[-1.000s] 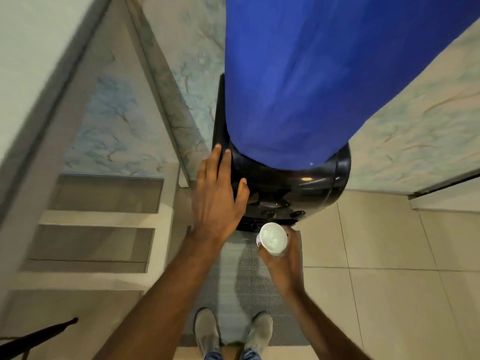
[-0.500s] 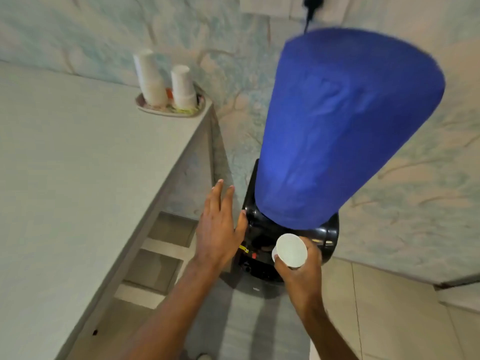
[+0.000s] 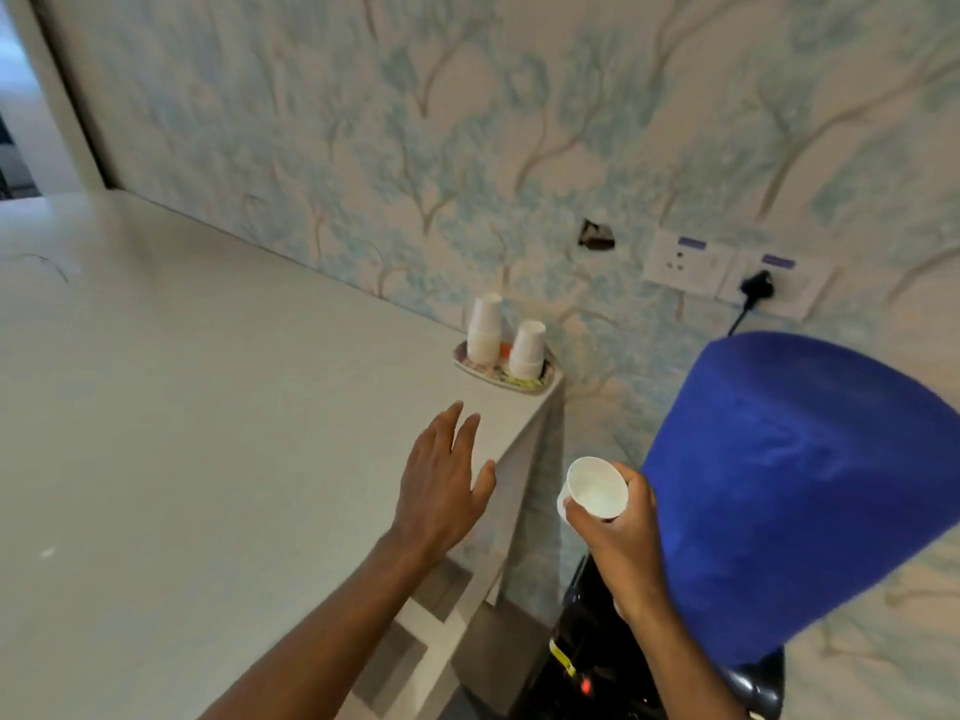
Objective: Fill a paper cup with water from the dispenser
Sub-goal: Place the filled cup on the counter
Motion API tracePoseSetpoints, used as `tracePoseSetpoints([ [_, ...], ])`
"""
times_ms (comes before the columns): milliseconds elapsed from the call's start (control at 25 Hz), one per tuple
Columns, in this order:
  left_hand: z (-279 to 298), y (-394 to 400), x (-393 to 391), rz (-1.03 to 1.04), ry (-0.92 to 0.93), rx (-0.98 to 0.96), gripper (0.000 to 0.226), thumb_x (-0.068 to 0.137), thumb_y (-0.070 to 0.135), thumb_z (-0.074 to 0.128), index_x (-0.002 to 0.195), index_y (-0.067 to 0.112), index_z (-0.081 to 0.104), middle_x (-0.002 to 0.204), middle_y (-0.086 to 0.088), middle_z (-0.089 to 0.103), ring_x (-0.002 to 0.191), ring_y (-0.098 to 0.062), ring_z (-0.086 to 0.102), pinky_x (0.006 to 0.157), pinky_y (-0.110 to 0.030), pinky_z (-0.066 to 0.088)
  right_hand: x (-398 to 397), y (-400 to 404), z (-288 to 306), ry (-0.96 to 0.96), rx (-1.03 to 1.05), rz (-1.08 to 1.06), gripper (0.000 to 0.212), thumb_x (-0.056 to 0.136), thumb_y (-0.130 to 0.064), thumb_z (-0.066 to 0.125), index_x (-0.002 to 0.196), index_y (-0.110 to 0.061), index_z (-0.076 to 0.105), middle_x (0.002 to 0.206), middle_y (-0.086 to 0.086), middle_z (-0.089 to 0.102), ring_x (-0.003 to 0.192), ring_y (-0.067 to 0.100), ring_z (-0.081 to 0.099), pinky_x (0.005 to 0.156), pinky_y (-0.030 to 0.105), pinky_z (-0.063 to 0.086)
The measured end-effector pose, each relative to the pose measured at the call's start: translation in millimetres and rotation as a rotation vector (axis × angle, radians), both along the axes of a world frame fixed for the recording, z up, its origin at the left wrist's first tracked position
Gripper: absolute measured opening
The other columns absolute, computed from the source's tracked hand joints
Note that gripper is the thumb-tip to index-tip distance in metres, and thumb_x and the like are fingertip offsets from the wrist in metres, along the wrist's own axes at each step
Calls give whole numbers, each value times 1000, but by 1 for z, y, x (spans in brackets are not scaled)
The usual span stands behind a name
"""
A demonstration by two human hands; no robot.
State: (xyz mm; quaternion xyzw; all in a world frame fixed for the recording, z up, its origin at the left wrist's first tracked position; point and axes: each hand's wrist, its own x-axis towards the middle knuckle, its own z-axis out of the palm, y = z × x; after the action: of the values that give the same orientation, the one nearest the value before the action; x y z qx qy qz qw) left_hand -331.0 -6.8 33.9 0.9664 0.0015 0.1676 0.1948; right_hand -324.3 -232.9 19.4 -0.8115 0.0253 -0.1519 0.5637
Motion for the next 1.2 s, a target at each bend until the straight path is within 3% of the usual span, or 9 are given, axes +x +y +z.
tracePoseSetpoints([
  [40, 1, 11, 4, 18, 22, 3, 69, 105, 57, 39, 163, 23, 24, 174, -6, 14, 159, -27, 22, 129, -47, 28, 9, 12, 5, -4, -4, 16, 67, 67, -17, 92, 124, -24, 58, 123, 4, 56, 110, 24, 59, 90, 40, 53],
  [200, -4, 55, 17, 68, 139, 38, 70, 105, 58, 37, 164, 23, 22, 174, -5, 14, 160, -28, 19, 130, -48, 23, 38, 63, 22, 29, -2, 134, 64, 69, -14, 91, 120, -27, 55, 124, 3, 53, 106, 18, 57, 82, 26, 48],
  [360, -21, 86, 26, 62, 296, 116, 74, 105, 59, 38, 165, 19, 20, 174, -8, 14, 160, -29, 18, 130, -46, 22, 61, 106, 21, 91, -1, 239, 68, 72, -13, 89, 131, -19, 55, 128, 7, 56, 115, 24, 58, 93, 38, 56],
  [600, -47, 121, 36, 67, 403, 134, 78, 104, 60, 43, 164, 17, 19, 174, -9, 13, 160, -31, 16, 129, -46, 22, 89, 157, 5, 156, -76, 294, 70, 75, -23, 88, 133, -28, 49, 132, 4, 50, 113, 19, 53, 72, 13, 44],
  [800, -67, 136, 36, 50, 428, 180, 69, 101, 61, 44, 153, 16, 36, 165, -8, 32, 151, -28, 33, 124, -43, 33, 95, 180, -14, 212, -129, 315, 72, 77, -29, 87, 136, -33, 44, 134, -2, 47, 115, 16, 49, 64, 5, 40],
  [920, -74, 137, 37, 54, 408, 191, 67, 101, 63, 43, 151, 18, 37, 164, -6, 33, 150, -28, 34, 123, -44, 34, 95, 188, -19, 219, -181, 322, 72, 78, -32, 86, 137, -31, 45, 134, -2, 47, 115, 14, 48, 67, 8, 42],
  [1120, -76, 137, 39, 56, 401, 191, 71, 102, 64, 41, 157, 20, 32, 170, -6, 26, 157, -29, 25, 127, -46, 26, 93, 198, -22, 246, -214, 319, 72, 79, -32, 86, 139, -29, 46, 138, 1, 49, 118, 17, 48, 91, 32, 54],
  [1200, -77, 137, 37, 52, 400, 194, 72, 103, 63, 39, 159, 19, 29, 172, -7, 23, 159, -30, 22, 128, -47, 23, 91, 200, -24, 259, -212, 320, 72, 79, -30, 86, 139, -29, 46, 139, 1, 48, 118, 17, 48, 86, 26, 53],
])
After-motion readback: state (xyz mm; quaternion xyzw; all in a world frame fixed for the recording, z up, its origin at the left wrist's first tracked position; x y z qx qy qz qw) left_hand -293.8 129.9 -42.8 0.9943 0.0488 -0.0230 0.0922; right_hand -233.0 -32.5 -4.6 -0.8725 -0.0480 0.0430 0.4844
